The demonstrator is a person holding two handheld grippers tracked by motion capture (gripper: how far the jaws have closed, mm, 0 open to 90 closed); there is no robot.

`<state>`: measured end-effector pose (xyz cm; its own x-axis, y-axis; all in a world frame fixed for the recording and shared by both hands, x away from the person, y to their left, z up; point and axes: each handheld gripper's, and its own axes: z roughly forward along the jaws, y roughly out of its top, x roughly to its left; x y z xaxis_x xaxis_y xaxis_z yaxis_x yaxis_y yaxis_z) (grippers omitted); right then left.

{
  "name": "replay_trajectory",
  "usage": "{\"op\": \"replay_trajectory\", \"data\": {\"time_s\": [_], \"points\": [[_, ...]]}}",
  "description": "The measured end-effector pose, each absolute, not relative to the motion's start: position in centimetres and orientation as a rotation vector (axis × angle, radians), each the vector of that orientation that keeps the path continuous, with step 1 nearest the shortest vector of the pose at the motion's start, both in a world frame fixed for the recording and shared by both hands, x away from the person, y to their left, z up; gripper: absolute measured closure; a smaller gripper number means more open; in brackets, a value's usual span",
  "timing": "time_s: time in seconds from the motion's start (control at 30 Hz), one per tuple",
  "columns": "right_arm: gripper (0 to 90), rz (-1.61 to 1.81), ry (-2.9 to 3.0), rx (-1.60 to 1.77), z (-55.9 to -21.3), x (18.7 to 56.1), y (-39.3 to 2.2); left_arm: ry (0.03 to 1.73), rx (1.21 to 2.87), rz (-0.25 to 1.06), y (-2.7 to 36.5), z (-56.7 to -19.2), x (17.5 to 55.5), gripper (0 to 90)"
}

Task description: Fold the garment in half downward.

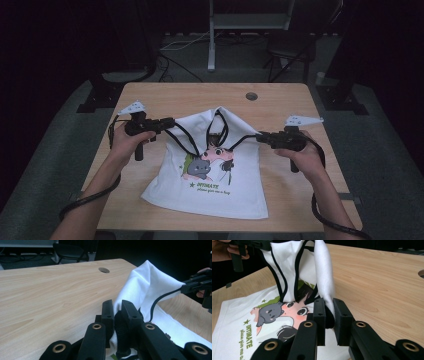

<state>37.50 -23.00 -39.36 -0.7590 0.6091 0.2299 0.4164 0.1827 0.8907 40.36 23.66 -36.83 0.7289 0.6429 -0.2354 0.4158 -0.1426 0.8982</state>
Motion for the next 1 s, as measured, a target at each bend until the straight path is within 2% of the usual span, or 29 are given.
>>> {"op": "replay_trajectory", "data": {"time_s": [1.0], "points": [[81.0,1.548,2.377,0.955,-40.6,35.6,-23.3,0.822,1.82,0.209,24.6,-39.3,37.9,81.0]]}}
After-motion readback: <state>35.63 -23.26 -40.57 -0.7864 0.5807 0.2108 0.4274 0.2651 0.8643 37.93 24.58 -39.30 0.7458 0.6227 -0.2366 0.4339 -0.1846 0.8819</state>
